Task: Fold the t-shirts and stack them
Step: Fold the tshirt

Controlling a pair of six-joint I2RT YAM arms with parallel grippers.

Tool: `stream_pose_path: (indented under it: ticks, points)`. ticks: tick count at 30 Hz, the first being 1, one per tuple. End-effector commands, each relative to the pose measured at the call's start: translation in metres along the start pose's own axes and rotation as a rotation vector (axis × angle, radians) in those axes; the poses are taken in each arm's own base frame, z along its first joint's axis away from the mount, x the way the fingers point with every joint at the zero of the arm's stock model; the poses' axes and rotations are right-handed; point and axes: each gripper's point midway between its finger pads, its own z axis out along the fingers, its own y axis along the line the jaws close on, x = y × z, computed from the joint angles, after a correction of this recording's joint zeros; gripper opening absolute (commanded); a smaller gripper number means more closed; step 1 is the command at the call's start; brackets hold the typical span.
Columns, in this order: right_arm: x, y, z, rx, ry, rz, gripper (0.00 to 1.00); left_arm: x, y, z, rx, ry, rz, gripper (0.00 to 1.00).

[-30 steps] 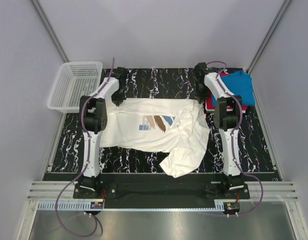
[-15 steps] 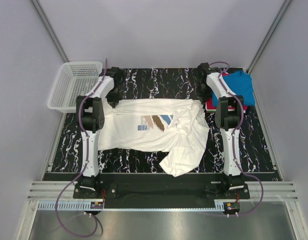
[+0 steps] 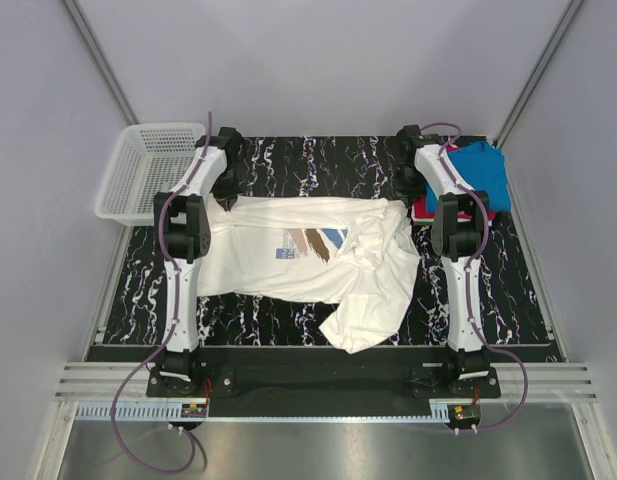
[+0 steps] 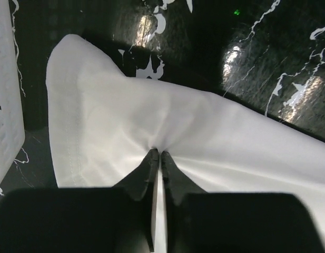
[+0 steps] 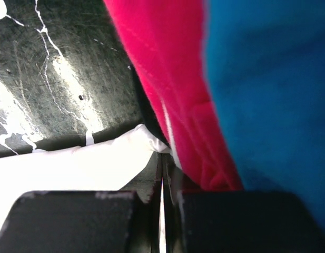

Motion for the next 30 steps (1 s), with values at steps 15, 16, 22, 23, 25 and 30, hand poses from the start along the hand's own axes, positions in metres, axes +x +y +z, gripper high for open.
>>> stream_pose_path:
  ticks: [15,16,22,23,25,30]
  points:
    - [-0.07,-0.007,-0.104,-0.162,-0.235,0.11,0.18,-0.018,-0.007,-0.063,0.189,-0.097,0.02,0.56]
    - [-0.07,-0.003,-0.11,-0.192,-0.233,0.115,0.18,-0.017,-0.005,-0.066,0.189,-0.104,0.02,0.56]
    - [-0.06,0.003,-0.141,-0.27,-0.224,0.118,0.16,0.006,0.015,-0.081,0.167,-0.124,0.018,0.52]
    - [-0.056,0.006,-0.149,-0.3,-0.216,0.115,0.16,0.015,0.018,-0.083,0.17,-0.115,0.021,0.52]
    - [-0.049,0.013,-0.157,-0.35,-0.196,0.109,0.16,0.023,0.02,-0.082,0.172,-0.103,0.025,0.52]
    - [-0.012,0.011,-0.167,-0.367,-0.133,0.062,0.18,0.052,0.029,-0.094,0.185,-0.085,0.022,0.52]
